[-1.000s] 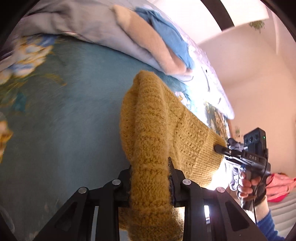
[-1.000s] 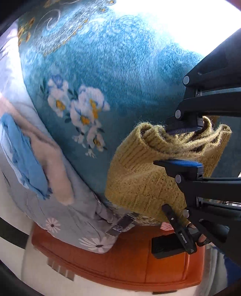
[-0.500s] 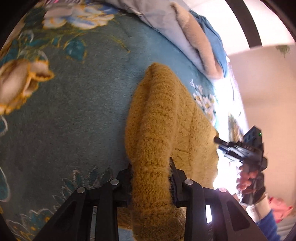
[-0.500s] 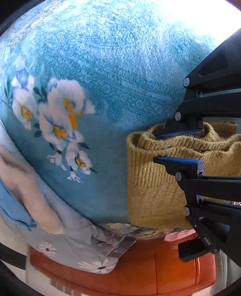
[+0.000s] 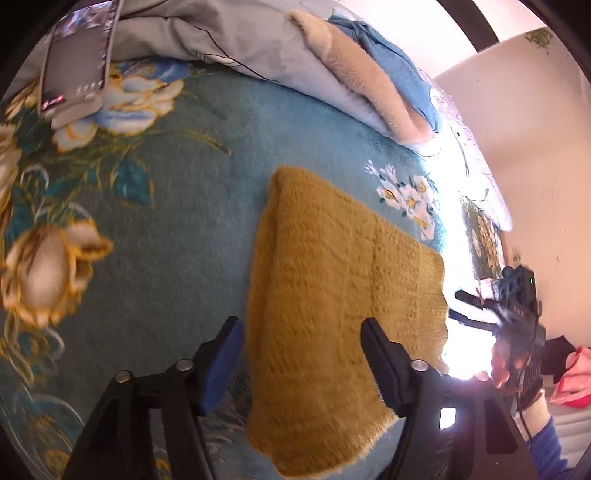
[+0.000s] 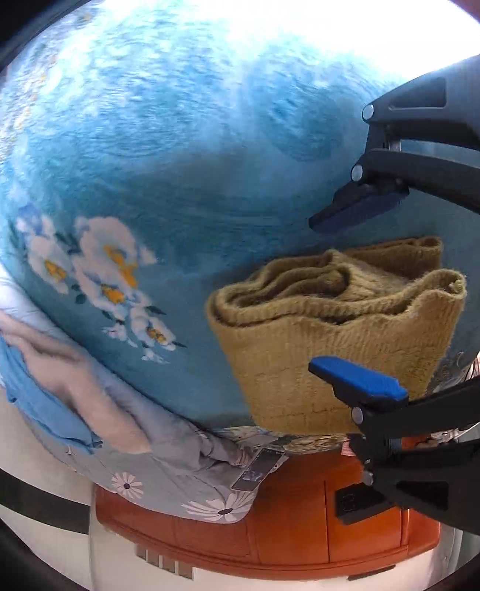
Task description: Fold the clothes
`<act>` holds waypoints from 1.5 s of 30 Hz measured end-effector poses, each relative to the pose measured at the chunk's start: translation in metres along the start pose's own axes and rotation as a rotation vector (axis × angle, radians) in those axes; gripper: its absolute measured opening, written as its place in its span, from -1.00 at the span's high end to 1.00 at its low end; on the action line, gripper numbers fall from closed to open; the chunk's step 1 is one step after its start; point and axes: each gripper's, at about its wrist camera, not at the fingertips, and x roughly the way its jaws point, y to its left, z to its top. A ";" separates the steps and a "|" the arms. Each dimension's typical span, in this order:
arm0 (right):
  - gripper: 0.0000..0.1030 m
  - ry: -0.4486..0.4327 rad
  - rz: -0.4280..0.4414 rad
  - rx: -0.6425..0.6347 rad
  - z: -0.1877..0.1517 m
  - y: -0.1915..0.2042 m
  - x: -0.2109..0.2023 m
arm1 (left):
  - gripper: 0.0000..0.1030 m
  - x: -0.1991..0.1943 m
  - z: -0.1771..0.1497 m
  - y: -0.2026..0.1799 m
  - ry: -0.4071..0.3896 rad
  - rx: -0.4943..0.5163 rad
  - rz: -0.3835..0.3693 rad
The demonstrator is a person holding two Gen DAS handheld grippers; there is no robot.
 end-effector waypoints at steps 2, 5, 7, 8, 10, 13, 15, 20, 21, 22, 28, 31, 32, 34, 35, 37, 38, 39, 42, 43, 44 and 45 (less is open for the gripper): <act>-0.58 0.026 0.000 0.010 -0.005 -0.003 0.009 | -0.41 0.013 0.010 0.006 0.028 -0.021 -0.013; -0.58 0.042 0.024 0.058 -0.008 -0.010 0.020 | -0.41 0.031 0.012 0.016 0.080 -0.060 -0.047; -0.58 0.023 0.048 0.091 -0.008 -0.014 0.020 | -0.41 0.045 0.013 0.018 0.117 -0.077 -0.060; -0.61 0.022 0.055 0.094 -0.008 -0.015 0.021 | -0.41 0.051 0.011 0.018 0.132 -0.078 -0.063; -0.63 0.020 0.073 0.099 -0.008 -0.015 0.024 | -0.41 0.059 0.008 0.017 0.151 -0.073 -0.071; -0.63 0.042 0.144 0.110 -0.008 -0.015 0.032 | -0.43 0.062 0.006 0.015 0.167 -0.060 -0.095; -0.63 0.061 0.174 0.109 -0.008 -0.014 0.038 | -0.43 0.065 0.005 0.014 0.204 -0.053 -0.121; -0.49 0.091 0.188 0.098 -0.006 -0.012 0.050 | -0.40 0.069 0.007 0.017 0.236 -0.053 -0.141; -0.46 0.091 0.187 0.110 -0.005 -0.015 0.050 | -0.40 0.069 0.008 0.018 0.232 -0.067 -0.147; -0.40 0.086 0.196 0.133 -0.005 -0.018 0.050 | -0.40 0.070 0.008 0.019 0.225 -0.079 -0.154; -0.12 0.077 0.152 0.131 -0.011 -0.013 0.048 | 0.09 0.067 0.002 0.018 0.178 -0.091 -0.142; 0.07 0.074 0.141 0.152 -0.012 -0.008 0.050 | 0.25 0.063 0.000 0.015 0.156 -0.102 -0.133; 0.10 0.069 0.138 0.159 -0.013 -0.006 0.049 | 0.27 0.062 -0.001 0.013 0.150 -0.102 -0.124; 0.14 0.062 0.142 0.164 -0.013 0.000 0.046 | 0.32 0.058 -0.003 0.005 0.136 -0.097 -0.102; 0.15 0.058 0.144 0.166 -0.013 0.003 0.044 | 0.32 0.055 -0.003 0.001 0.129 -0.094 -0.092; 0.17 0.051 0.147 0.167 -0.012 0.009 0.040 | 0.33 0.049 -0.005 -0.009 0.113 -0.077 -0.081; 0.18 0.047 0.146 0.156 -0.012 0.014 0.035 | 0.33 0.045 -0.007 -0.016 0.105 -0.061 -0.076; 0.19 0.043 0.139 0.140 -0.010 0.019 0.031 | 0.34 0.041 -0.009 -0.023 0.098 -0.047 -0.073; 0.23 0.034 0.122 0.092 -0.010 0.034 0.014 | 0.34 0.034 -0.017 -0.034 0.071 -0.010 -0.069; 0.24 0.030 0.118 0.079 -0.011 0.038 0.006 | 0.33 0.031 -0.019 -0.038 0.062 0.002 -0.068; 0.24 0.024 0.113 0.067 -0.012 0.041 -0.002 | 0.34 0.032 -0.026 -0.046 0.053 0.007 -0.072; 0.24 0.017 0.112 0.058 -0.013 0.042 -0.009 | 0.34 0.032 -0.030 -0.052 0.045 0.008 -0.081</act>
